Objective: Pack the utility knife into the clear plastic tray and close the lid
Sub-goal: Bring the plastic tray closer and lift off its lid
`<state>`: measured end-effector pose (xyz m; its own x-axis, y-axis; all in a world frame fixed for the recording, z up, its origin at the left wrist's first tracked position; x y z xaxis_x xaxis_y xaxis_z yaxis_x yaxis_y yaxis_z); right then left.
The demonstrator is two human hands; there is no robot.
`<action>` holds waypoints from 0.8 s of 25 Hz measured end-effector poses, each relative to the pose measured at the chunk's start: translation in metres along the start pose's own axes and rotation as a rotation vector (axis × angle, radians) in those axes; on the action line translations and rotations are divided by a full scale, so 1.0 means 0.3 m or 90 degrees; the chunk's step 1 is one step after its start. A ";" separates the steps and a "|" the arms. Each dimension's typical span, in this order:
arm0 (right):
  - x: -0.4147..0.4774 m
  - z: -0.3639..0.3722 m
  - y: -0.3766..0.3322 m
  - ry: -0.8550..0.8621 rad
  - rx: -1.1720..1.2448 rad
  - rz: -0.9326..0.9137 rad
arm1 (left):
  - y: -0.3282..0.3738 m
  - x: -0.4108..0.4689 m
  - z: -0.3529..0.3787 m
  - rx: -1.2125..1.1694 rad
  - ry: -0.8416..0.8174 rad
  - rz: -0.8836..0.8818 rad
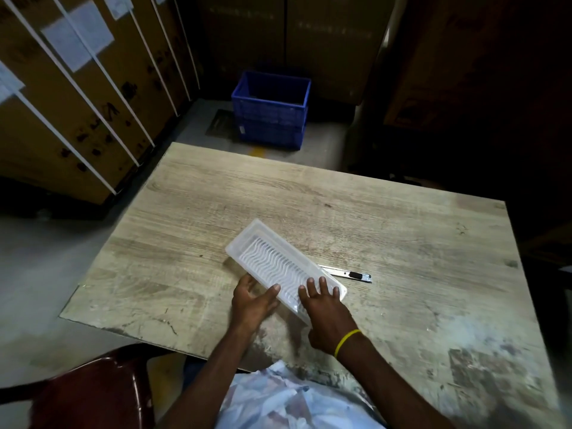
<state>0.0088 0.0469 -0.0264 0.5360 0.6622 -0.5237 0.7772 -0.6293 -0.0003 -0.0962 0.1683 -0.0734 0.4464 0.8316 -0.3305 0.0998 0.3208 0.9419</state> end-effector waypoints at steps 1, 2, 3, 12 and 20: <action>0.003 -0.001 -0.004 -0.008 -0.007 0.003 | -0.012 0.007 -0.001 0.003 0.003 0.006; 0.005 -0.005 -0.005 -0.016 -0.015 0.008 | -0.020 0.015 -0.008 0.018 0.011 0.014; 0.009 -0.010 -0.005 -0.021 -0.024 0.011 | -0.019 0.023 -0.018 0.049 0.019 0.028; -0.035 -0.022 0.065 0.030 0.049 -0.019 | 0.048 0.053 -0.124 0.087 0.108 0.044; -0.107 -0.012 0.389 0.172 0.397 -0.017 | 0.089 0.066 -0.221 0.199 0.012 -0.043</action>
<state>0.0833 -0.0463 -0.0066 0.6457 0.7082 -0.2854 0.4988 -0.6743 -0.5446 -0.1436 0.2233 -0.0590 0.4134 0.8221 -0.3914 0.3982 0.2233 0.8897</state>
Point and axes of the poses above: each hand's wrist, its own x-axis towards the middle knuckle, its own z-axis out of the palm, y = z × x, the point moved 10 cm from there along x, towards the middle knuckle, and after that the axes turned 15 degrees about z, right-handed, at the moved point
